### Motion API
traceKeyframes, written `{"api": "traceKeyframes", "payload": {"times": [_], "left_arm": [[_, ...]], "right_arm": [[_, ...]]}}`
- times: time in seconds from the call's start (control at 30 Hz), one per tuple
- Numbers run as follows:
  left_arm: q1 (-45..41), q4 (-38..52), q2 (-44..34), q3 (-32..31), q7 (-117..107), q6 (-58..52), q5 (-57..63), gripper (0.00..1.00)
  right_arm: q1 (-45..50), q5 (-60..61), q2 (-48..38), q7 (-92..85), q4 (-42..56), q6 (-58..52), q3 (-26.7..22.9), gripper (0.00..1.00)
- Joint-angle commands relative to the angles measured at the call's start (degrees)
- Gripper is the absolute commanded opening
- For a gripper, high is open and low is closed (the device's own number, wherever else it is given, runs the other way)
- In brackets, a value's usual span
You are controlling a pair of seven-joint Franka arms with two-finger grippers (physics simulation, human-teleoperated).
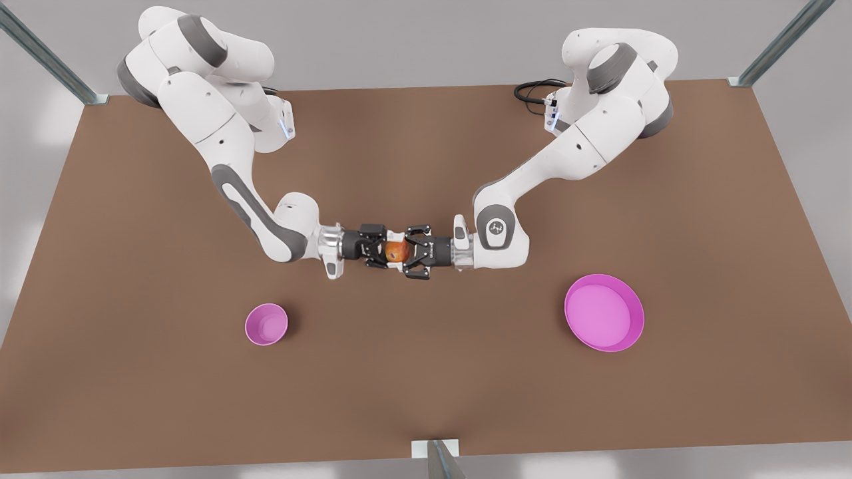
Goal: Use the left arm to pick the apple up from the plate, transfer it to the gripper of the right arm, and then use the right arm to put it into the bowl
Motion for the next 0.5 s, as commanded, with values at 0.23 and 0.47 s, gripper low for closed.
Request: {"api": "traceKeyframes", "payload": {"times": [0.23, 0.47], "left_arm": [[-0.1, 0.0, -0.1, 0.0, 0.5, -0.1, 0.3, 0.74], [0.4, -0.2, -0.1, 0.1, 0.4, -0.2, 0.8, 1.0]], "right_arm": [[0.1, 1.7, 0.1, -11.5, 0.0, 0.2, 0.1, 0.75], [0.1, 1.7, 0.1, -11.5, 0.0, 0.3, 0.1, 0.72]]}}
